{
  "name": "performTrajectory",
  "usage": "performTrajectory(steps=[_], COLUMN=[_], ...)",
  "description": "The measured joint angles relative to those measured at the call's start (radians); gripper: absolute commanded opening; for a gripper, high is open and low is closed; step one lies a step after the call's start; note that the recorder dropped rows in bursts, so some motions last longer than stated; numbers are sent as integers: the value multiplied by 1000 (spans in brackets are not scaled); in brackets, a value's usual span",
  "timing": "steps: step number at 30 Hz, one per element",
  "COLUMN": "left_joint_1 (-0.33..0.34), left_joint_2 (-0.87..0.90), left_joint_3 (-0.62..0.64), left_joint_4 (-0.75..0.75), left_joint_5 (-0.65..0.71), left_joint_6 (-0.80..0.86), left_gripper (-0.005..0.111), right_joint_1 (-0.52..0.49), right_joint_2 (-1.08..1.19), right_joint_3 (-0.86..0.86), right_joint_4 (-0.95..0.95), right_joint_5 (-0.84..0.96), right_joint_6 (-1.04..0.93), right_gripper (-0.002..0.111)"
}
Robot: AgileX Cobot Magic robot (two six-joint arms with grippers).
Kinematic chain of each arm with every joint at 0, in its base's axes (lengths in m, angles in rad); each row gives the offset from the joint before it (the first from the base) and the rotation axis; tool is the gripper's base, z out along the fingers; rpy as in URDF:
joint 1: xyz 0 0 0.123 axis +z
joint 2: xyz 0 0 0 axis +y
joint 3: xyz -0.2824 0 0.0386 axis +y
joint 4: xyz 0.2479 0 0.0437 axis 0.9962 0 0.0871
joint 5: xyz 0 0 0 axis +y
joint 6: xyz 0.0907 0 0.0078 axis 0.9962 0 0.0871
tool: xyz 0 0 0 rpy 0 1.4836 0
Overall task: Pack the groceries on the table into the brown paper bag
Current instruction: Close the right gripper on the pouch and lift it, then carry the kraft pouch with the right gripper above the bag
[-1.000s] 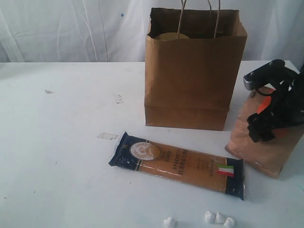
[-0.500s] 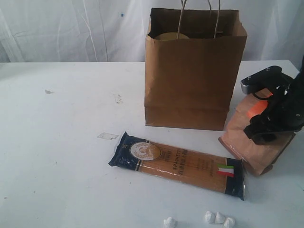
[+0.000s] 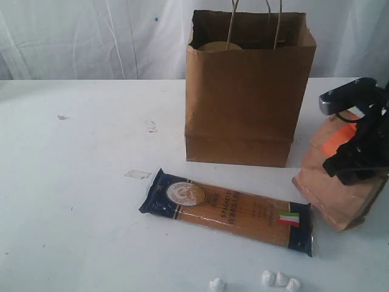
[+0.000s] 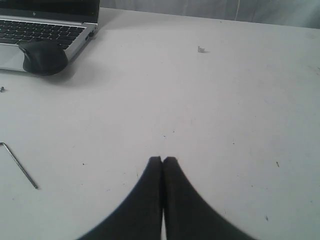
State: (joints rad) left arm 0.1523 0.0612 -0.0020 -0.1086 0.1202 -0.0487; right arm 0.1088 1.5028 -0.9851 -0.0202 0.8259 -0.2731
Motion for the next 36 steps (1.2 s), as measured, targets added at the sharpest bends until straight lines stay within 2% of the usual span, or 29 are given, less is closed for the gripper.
performTrajectory(steps=[7,20,30,36], left_joint_1=[0,0,0,0], left_joint_2=[0,0,0,0], left_joint_3=[0,0,0,0], left_joint_4=[0,0,0,0], left_joint_5=[0,0,0,0], left_joint_6=[0,0,0,0], left_gripper=[0,0,0,0], right_joint_1=[0,0,0,0], right_joint_2=[-194,-315,-537,-677], right_joint_3=[0,0,0,0], right_joint_4=[2,-7,-11,-11], right_joint_5=[23,100,88,20], right_joint_6=[38,112,125,162], right_gripper=[41,41,41,41])
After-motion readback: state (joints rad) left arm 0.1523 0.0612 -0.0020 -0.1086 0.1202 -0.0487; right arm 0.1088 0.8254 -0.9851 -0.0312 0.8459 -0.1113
